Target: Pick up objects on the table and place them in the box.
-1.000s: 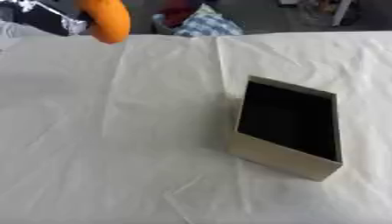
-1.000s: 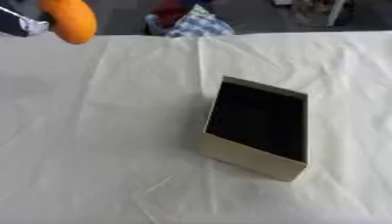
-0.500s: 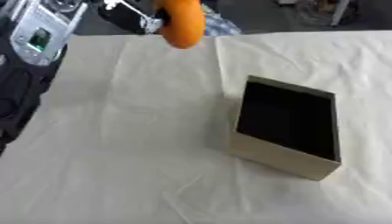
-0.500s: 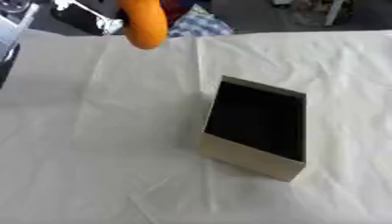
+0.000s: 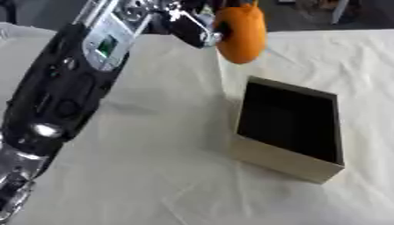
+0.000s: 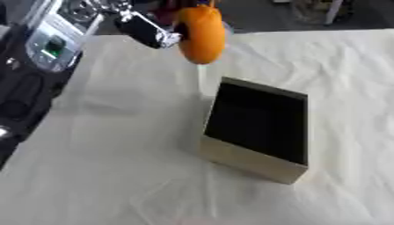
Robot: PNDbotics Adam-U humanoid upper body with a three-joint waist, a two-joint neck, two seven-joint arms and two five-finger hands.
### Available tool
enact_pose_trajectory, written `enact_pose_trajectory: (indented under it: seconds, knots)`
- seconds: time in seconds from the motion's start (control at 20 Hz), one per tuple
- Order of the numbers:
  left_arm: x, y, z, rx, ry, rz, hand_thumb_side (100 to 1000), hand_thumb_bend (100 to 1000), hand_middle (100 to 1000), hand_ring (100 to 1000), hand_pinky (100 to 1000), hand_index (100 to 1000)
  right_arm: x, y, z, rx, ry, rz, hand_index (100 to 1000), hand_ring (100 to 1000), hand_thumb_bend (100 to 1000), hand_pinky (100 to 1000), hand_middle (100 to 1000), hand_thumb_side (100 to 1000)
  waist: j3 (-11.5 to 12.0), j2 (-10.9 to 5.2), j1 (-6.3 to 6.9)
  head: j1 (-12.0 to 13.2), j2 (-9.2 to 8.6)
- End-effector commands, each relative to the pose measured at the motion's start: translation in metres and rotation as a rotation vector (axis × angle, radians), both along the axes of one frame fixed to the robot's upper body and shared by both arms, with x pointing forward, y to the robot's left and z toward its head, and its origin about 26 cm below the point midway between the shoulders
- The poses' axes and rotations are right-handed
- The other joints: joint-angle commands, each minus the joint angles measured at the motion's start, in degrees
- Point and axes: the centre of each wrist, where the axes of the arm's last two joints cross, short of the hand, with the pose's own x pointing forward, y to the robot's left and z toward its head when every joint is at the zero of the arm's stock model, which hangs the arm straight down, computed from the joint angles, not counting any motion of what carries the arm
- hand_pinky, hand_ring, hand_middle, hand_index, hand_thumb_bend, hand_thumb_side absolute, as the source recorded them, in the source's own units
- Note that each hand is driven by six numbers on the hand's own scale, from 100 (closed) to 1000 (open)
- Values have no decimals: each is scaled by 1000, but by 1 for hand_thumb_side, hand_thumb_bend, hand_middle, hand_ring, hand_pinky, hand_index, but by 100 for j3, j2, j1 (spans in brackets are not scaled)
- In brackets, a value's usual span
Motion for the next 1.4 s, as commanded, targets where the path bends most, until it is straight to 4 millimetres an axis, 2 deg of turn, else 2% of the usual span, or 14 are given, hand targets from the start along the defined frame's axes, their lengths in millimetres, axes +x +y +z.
enact_pose_trajectory:
  seconds: [0.05,0.25,0.5,1.1,1.4]
  knots:
    - [-4,-21,4,2,-49,-50,100,100,557,551,411,578,-3,3,10,-4,-44,21,770,672,100,578,590,770,-42,-53,-27,95,-132]
    - [-2,-39,-7,21,-67,-80,100,100,558,553,414,581,-2,5,12,2,-54,31,770,672,100,577,590,770,-103,-2,-24,155,-195]
    - [1,-51,-25,34,-71,-83,100,100,557,552,413,581,-2,7,13,8,-61,38,770,672,100,577,590,770,-142,41,-23,190,-228]
    - [11,-64,-69,56,-4,-50,100,100,558,549,412,580,-1,9,14,23,-72,52,770,672,100,576,588,771,-225,157,-40,210,-281]
    - [15,-68,-90,62,42,-42,100,100,576,564,440,597,-1,9,14,26,-71,53,770,672,100,575,587,771,-217,182,-31,182,-276]
